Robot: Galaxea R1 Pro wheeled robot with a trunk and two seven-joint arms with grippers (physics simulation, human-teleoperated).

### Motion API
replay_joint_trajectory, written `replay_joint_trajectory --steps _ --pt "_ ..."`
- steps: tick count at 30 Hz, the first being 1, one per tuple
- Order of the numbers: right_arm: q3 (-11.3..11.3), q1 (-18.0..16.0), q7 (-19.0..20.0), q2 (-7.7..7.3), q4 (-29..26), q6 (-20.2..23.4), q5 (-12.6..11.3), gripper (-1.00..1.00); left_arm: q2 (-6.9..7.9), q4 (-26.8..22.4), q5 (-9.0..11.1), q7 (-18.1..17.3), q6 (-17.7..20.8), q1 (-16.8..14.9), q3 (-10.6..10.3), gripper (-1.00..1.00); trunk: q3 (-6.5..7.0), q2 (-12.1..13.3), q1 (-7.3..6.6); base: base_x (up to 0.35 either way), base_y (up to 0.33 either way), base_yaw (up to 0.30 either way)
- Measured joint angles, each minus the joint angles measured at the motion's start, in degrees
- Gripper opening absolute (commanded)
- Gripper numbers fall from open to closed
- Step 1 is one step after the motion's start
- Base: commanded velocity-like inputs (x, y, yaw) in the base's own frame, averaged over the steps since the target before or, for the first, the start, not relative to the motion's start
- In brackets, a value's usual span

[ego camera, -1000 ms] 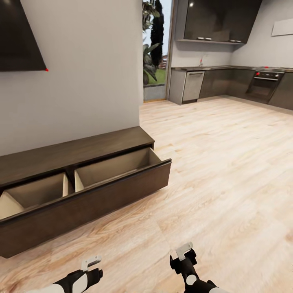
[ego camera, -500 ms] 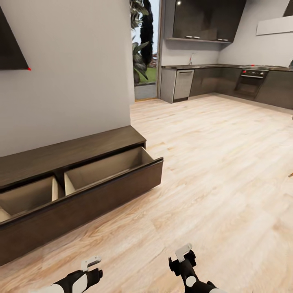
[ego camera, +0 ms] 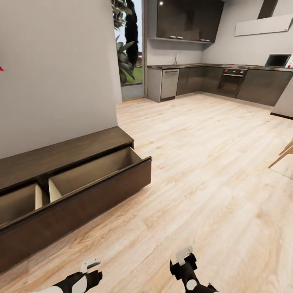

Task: Place each of the two pumpkins and all three candles from the living room inside a cabinet in the living room (use any cabinet), then make sure every cabinet is closed, and position the cauldron so it is next to a table in the living room.

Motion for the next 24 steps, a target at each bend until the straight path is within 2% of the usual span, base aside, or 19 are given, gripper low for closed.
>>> replay_joint_trajectory --steps 7,15,16,18,19,20,22,24 --pt "0.0 1.2 -0.1 0.24 0.0 -0.3 0.0 1.0 -0.07 0.0 0.0 0.0 0.0 0.1 0.0 1.0 0.0 0.0 0.0 0.0 0.0 -0.017" --pt "-0.2 3.6 -0.3 0.11 -0.1 -0.3 -0.8 1.0 -0.07 0.0 0.0 0.0 -0.1 0.3 0.0 1.0 0.0 0.0 0.0 0.0 0.0 -0.246" --pt "-0.5 3.7 -0.2 0.01 -0.2 -0.2 -1.4 1.0 -0.07 0.0 0.0 0.0 -0.1 0.3 0.0 1.0 0.0 0.0 0.0 0.0 0.0 -0.281" --pt "-1.6 3.7 -0.1 -0.16 -0.3 -0.2 -4.1 1.0 -0.07 0.0 0.1 0.0 -0.1 0.4 0.0 1.0 0.0 0.0 0.0 0.0 0.0 -0.282" --pt "-2.1 3.7 -0.1 -0.24 -0.4 -0.2 -5.8 1.0 -0.07 0.0 0.1 0.0 -0.1 0.4 0.0 1.0 0.0 0.0 0.0 0.0 0.0 -0.283" --pt "-2.7 3.7 0.0 -0.36 -0.5 -0.2 -8.7 1.0 -0.07 0.0 0.1 0.0 -0.1 0.6 0.0 1.0 0.0 0.0 0.0 0.0 0.0 -0.283" --pt "-2.9 3.7 0.0 -0.47 -0.4 -0.2 -10.3 1.0 -0.07 0.0 0.0 0.0 -0.1 0.8 0.0 1.0 0.0 0.0 0.0 0.0 0.0 -0.284" --pt "-3.0 3.8 0.0 -0.42 -0.4 -0.2 -10.8 1.0 -0.1 0.0 0.0 0.0 -0.1 0.8 0.0 1.0 0.0 0.0 0.0 0.0 0.0 -0.284"
